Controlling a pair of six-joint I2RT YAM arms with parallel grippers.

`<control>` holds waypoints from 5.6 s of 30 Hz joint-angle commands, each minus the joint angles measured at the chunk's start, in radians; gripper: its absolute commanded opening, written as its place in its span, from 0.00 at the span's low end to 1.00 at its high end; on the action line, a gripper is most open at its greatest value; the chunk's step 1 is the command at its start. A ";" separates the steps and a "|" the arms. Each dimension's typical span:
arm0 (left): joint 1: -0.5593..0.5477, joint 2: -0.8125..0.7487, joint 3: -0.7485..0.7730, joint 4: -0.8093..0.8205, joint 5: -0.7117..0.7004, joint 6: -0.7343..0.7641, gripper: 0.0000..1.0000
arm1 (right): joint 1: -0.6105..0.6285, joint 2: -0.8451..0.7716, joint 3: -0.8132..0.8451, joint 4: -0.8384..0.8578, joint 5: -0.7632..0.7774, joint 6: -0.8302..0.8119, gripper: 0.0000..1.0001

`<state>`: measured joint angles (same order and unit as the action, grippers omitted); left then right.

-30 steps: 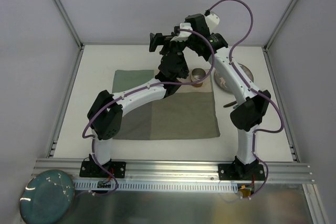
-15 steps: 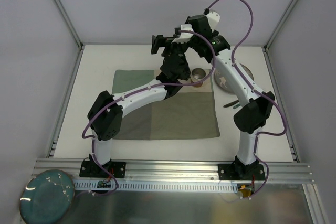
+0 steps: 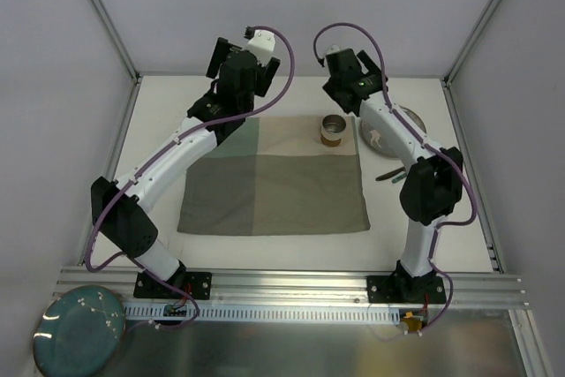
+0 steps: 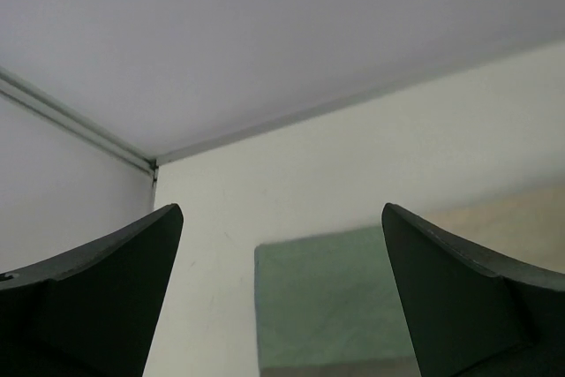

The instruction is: Set the dinner table for one person

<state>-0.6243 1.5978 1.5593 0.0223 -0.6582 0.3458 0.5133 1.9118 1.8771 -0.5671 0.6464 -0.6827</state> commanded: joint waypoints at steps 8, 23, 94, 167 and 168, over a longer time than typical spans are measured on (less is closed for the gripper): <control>0.021 -0.084 -0.126 -0.371 -0.059 0.117 0.99 | -0.214 -0.126 -0.450 0.920 0.311 -0.901 0.97; 0.239 -0.130 0.033 -0.464 0.140 0.101 0.99 | -0.417 -0.302 -0.370 1.303 0.340 -0.939 0.97; 0.482 -0.434 -0.459 -0.424 0.865 -0.231 0.99 | -0.980 0.044 -0.548 0.525 -1.242 0.633 0.90; 0.518 -0.303 -0.389 -0.432 0.996 -0.214 0.99 | -0.926 -0.019 -0.883 0.792 -1.240 1.008 0.88; 0.518 -0.299 -0.389 -0.430 0.997 -0.215 0.99 | -0.923 -0.016 -0.878 0.793 -1.236 1.011 0.88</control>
<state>-0.1211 1.2915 1.1423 -0.4313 0.3126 0.1211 -0.4324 1.8626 0.9798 0.2287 -0.6102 0.3138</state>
